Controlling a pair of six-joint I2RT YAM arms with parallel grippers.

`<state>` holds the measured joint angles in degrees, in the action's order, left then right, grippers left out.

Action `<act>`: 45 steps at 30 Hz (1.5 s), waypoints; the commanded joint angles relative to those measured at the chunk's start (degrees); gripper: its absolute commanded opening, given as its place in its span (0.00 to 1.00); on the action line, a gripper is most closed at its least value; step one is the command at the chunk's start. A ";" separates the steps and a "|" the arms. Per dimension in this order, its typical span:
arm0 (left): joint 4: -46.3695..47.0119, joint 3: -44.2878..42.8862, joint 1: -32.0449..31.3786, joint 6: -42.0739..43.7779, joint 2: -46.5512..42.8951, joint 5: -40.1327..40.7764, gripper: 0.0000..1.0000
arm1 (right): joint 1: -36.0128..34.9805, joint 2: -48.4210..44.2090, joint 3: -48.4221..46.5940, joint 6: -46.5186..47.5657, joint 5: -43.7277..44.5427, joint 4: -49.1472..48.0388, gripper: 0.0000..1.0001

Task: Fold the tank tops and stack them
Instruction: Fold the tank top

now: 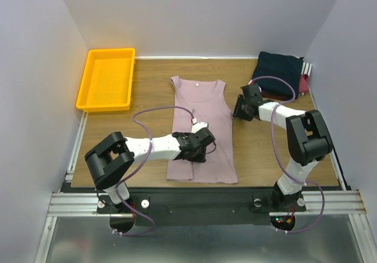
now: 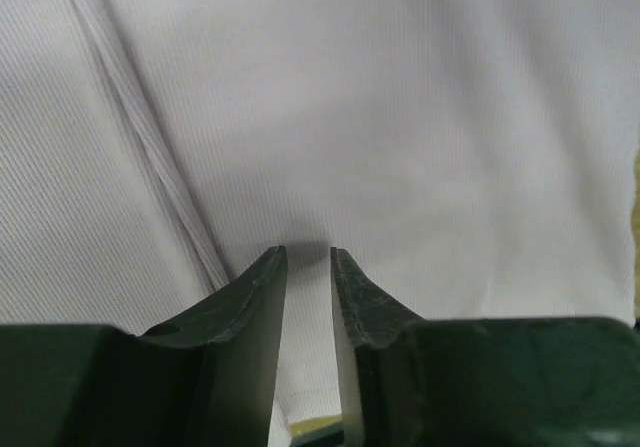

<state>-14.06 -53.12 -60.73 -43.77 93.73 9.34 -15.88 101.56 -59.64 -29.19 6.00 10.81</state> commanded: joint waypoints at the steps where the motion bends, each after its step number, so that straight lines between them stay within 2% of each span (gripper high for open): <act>1: -4.22 -5.40 -2.02 1.76 -3.82 1.64 0.38 | -0.20 -1.88 -1.45 -0.51 -1.34 -0.61 0.46; 8: -4.04 -14.54 -10.54 0.09 0.12 2.69 0.45 | -0.20 -8.20 1.63 -2.27 0.85 -0.61 0.45; 13: -6.06 -23.42 -16.08 -2.81 9.95 3.92 0.45 | 0.58 -11.20 1.81 -2.45 5.34 0.09 0.45; 15: -7.03 -27.37 -18.02 -3.78 13.73 4.89 0.45 | 3.56 -11.21 1.10 -2.80 3.77 1.14 0.40; 19: -10.45 -32.65 -19.60 -5.53 19.02 7.08 0.46 | 8.84 -12.26 0.40 -2.54 -0.99 1.67 0.40; 26: -19.40 -41.16 -22.50 -7.47 24.74 12.80 0.46 | 9.38 -12.96 -0.92 -2.97 -2.75 2.29 0.40; 39: -21.35 -42.59 -23.47 -7.91 27.99 13.60 0.46 | 9.46 -11.82 -0.92 -3.15 -5.73 2.02 0.40; 45: -19.60 -41.01 -23.38 -7.39 27.82 13.07 0.40 | 9.38 -11.03 -0.22 -2.80 -8.11 1.41 0.40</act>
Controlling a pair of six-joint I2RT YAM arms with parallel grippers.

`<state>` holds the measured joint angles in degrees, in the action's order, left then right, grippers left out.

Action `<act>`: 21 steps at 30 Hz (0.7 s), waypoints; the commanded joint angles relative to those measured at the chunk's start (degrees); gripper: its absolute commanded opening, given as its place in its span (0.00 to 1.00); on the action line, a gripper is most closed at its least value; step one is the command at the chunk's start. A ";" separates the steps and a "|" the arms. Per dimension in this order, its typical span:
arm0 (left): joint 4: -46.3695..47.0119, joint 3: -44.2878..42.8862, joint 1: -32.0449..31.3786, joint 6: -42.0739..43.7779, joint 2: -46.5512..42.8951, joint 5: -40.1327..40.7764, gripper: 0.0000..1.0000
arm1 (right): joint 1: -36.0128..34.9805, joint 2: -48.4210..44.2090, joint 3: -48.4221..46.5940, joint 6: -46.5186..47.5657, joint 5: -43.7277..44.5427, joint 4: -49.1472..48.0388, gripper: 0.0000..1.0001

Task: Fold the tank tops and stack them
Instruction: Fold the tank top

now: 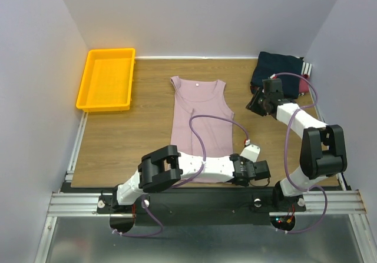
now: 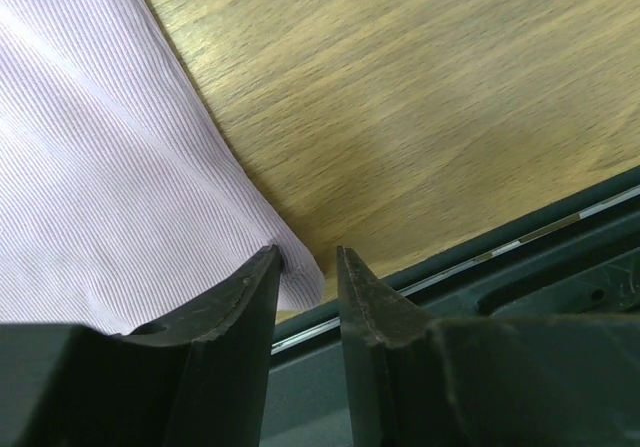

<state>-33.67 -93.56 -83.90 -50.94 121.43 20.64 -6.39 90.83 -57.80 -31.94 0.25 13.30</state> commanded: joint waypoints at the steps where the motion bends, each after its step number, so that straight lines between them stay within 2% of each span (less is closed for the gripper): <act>1: 0.36 -0.22 -0.30 -0.13 0.04 1.59 0.38 | -0.11 -0.30 -1.88 -0.05 -2.45 -1.26 0.40; 7: 1.77 1.27 -0.04 0.31 -0.22 0.71 0.29 | -0.20 -0.47 -1.00 0.39 -3.41 -1.79 0.40; 10: 2.55 3.03 0.14 -0.21 -1.45 0.71 0.16 | -0.29 -0.91 -0.39 0.74 -4.20 -2.31 0.40; 11: 3.17 3.64 0.31 -0.74 -1.98 0.71 0.05 | -0.55 -1.00 -0.03 1.18 -4.38 -2.57 0.40; 12: 3.35 4.95 0.31 -1.09 -3.11 0.97 0.00 | -0.90 -1.09 0.06 1.36 -4.38 -2.66 0.40; 21: 11.60 15.05 0.67 -3.11 -12.34 1.24 0.00 | -5.91 0.31 1.20 2.59 -2.98 -5.30 0.43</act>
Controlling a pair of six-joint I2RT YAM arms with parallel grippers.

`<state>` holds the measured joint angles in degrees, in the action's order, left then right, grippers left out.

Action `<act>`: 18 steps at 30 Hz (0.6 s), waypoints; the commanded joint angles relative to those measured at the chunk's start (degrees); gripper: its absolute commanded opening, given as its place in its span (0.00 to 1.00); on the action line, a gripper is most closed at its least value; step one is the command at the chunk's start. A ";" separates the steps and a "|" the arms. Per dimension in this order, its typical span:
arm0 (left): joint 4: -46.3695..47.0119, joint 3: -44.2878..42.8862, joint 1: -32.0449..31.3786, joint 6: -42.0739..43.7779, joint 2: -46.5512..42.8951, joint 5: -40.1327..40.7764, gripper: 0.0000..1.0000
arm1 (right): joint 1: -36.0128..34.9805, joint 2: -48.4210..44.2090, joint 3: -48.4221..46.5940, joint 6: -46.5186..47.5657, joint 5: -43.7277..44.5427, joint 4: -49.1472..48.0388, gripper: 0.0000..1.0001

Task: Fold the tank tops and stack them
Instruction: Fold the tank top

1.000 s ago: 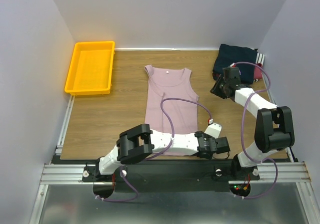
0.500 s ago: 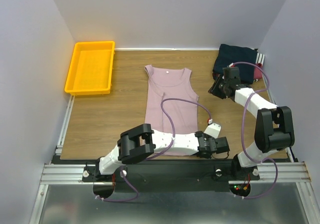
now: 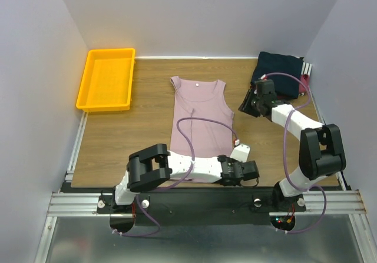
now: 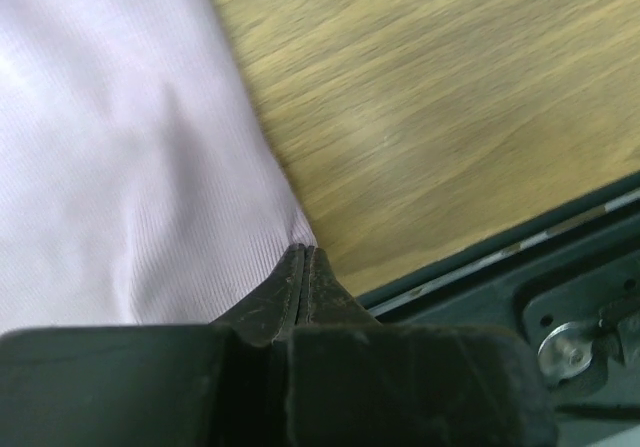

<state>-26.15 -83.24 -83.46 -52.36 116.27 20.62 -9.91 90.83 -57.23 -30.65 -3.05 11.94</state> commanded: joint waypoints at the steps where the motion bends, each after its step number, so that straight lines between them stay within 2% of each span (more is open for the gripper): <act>1: 4.87 5.89 0.40 -2.39 -9.02 0.83 0.00 | -2.74 0.49 0.89 1.47 0.24 -4.38 0.44; 4: 8.56 10.98 1.10 -3.97 -13.07 -0.05 0.00 | -4.23 1.02 1.25 1.30 0.15 -6.05 0.51; 10: 15.69 17.32 2.43 -4.68 -17.39 -2.78 0.00 | -5.55 3.74 0.54 1.21 0.94 -7.20 0.51; 15: 16.31 17.41 2.69 -4.68 -17.39 -3.31 0.00 | -6.26 6.29 0.02 0.95 2.52 -7.37 0.49; 18: 16.40 17.50 2.69 -4.68 -17.48 -3.40 0.00 | -6.26 6.99 -0.07 0.77 2.70 -7.55 0.44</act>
<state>-11.20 -66.19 -80.77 -56.51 100.99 16.86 -15.51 97.91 -56.29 -30.24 -1.72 7.64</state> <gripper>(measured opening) 0.018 0.438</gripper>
